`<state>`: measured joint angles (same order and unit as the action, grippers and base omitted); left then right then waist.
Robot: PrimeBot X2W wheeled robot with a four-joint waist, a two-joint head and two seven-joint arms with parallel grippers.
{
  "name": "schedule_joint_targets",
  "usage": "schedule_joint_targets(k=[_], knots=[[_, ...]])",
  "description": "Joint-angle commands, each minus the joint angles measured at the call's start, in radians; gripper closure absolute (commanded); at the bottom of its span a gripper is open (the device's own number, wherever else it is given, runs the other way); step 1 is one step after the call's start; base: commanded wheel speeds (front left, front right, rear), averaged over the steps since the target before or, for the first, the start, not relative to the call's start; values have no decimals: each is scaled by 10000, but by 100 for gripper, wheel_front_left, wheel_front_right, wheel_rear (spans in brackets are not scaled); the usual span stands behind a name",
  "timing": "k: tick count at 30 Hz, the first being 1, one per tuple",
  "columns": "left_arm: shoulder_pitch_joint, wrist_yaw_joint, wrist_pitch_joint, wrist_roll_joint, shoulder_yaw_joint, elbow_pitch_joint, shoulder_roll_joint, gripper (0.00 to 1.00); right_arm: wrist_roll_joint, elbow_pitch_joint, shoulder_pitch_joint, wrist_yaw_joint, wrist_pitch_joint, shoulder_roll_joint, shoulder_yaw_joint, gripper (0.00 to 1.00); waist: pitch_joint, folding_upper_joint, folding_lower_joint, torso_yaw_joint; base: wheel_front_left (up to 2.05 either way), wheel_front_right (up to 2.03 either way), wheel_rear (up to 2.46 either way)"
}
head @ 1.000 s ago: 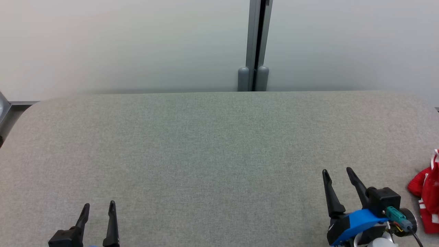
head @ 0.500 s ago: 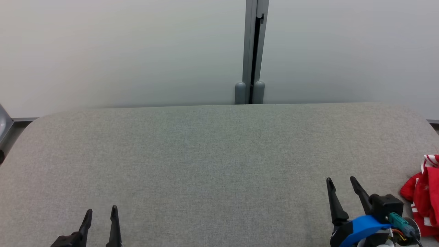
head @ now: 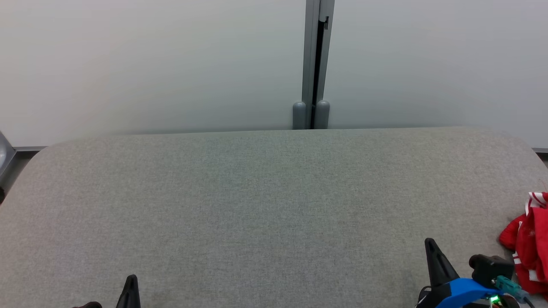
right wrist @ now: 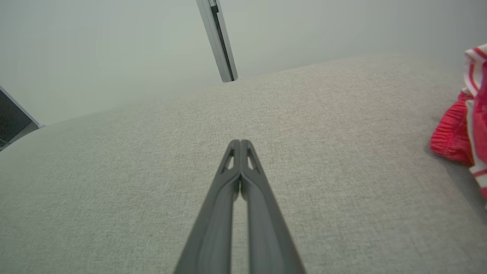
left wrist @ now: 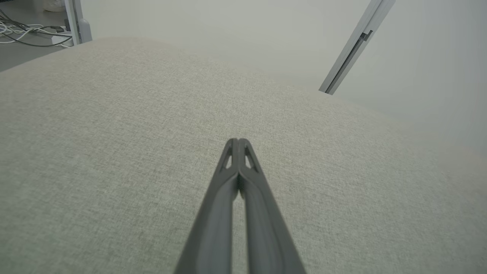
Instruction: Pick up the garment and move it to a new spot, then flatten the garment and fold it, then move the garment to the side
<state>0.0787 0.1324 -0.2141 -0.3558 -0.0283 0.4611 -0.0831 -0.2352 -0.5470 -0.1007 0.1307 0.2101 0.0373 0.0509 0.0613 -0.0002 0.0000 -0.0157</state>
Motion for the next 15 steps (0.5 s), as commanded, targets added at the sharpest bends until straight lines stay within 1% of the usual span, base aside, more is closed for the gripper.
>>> schedule_joint_targets(k=[1, 15], knots=[[-357, -6, 82, -444, -109, -258, -5, 100, -506, 297, -202, 0, -88, 45, 47, 100, -8, 0, 0, 2, 0, 0, 0], [-654, -9, 667, -2762, -225, -664, 53, 100, -3055, 893, -133, 0, -631, 68, 101, 100, -86, 1, 0, 21, 0, 0, 0]])
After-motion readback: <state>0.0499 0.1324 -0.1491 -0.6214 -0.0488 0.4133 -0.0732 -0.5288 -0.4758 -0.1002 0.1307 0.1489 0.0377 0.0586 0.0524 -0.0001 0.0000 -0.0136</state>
